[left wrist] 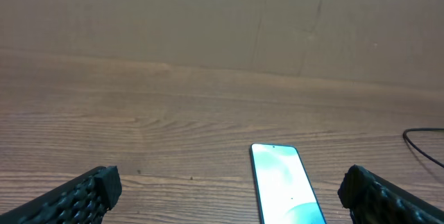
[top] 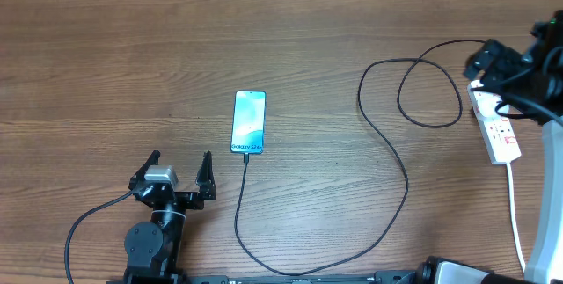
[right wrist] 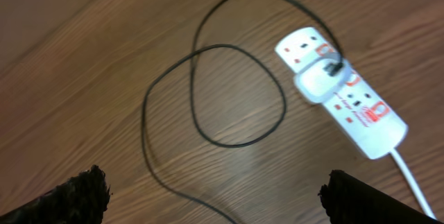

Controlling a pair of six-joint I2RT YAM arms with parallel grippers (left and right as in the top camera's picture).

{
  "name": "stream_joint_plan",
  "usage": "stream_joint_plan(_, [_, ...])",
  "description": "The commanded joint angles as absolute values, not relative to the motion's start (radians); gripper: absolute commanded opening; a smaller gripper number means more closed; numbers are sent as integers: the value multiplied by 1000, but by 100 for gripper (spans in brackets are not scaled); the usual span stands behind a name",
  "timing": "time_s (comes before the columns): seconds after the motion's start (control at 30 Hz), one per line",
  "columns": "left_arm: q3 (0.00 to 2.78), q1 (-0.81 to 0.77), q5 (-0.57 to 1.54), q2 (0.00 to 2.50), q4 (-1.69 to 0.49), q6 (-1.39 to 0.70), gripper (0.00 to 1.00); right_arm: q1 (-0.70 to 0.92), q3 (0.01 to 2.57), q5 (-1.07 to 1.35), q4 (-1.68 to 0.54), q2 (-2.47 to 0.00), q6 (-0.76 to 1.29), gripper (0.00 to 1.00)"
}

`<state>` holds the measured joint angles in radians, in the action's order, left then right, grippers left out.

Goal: Plug charger to phone and switch on socket

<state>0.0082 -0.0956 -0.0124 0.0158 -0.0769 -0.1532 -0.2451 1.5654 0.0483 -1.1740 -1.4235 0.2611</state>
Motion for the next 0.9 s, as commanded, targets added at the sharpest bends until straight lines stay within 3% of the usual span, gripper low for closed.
stream_joint_plan(0.0, [5, -90, -18, 4, -76, -138, 100, -183, 1572, 47, -1173, -1440, 257, 100])
stream_joint_plan(0.4, [5, -90, -18, 4, -76, -138, 99, -60, 1503, 21, -1129, -1439, 177, 100])
stream_joint_plan(0.87, [5, -90, -18, 4, -76, -138, 100, -51, 798, 115, -522, -1360, 150, 100])
